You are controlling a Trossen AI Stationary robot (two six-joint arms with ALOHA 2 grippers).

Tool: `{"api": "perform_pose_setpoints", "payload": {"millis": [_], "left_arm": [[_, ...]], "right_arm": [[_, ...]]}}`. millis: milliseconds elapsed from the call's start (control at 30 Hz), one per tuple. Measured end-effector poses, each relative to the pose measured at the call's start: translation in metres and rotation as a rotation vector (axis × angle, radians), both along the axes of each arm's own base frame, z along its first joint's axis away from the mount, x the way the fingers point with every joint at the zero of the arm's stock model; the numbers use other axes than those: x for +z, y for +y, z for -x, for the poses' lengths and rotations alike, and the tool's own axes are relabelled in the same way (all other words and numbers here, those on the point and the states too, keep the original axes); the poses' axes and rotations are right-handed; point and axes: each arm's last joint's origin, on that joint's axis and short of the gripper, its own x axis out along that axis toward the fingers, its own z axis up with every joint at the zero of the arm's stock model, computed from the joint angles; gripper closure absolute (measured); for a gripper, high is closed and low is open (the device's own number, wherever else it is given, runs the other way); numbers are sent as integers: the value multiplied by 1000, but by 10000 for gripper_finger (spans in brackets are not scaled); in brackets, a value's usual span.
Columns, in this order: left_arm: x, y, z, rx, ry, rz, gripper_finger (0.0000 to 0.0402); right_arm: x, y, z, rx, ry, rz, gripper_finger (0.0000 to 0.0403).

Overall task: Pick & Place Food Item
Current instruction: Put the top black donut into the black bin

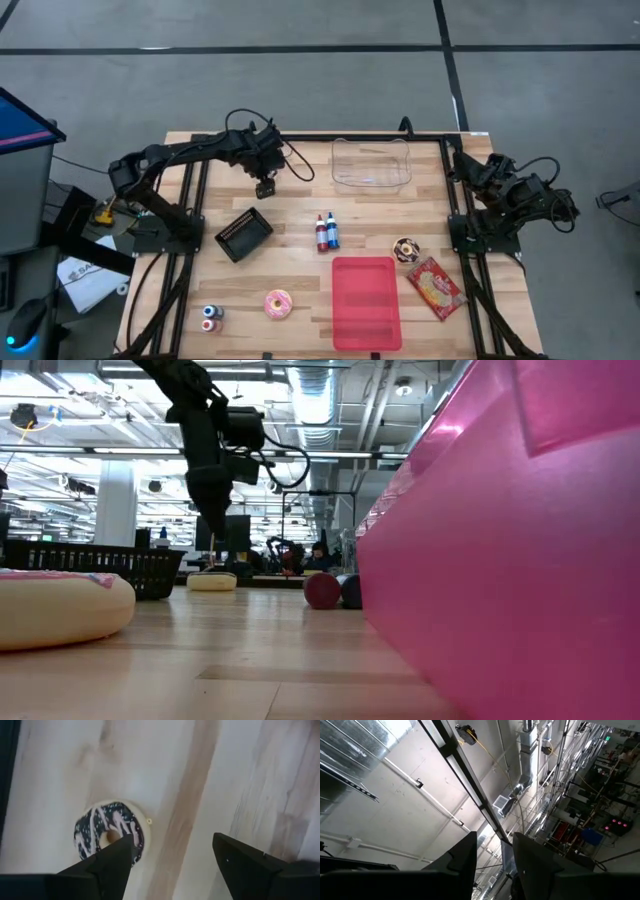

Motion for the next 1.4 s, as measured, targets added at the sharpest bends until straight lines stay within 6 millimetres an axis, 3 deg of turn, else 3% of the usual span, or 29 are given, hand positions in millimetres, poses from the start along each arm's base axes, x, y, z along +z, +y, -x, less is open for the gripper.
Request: {"api": "perform_pose_setpoints", "payload": {"millis": [167,700,1400], "left_arm": [[-3,2,1,-96,32,-13,136],[-38,18,-3,-72,146,50,154],[-43,37,3,4,138,14,158]], "right_arm": [[0,0,0,-4,1,-4,283],[-2,0,-2,-22,34,-16,283],[-3,-1,-2,-38,47,-29,283]]}}
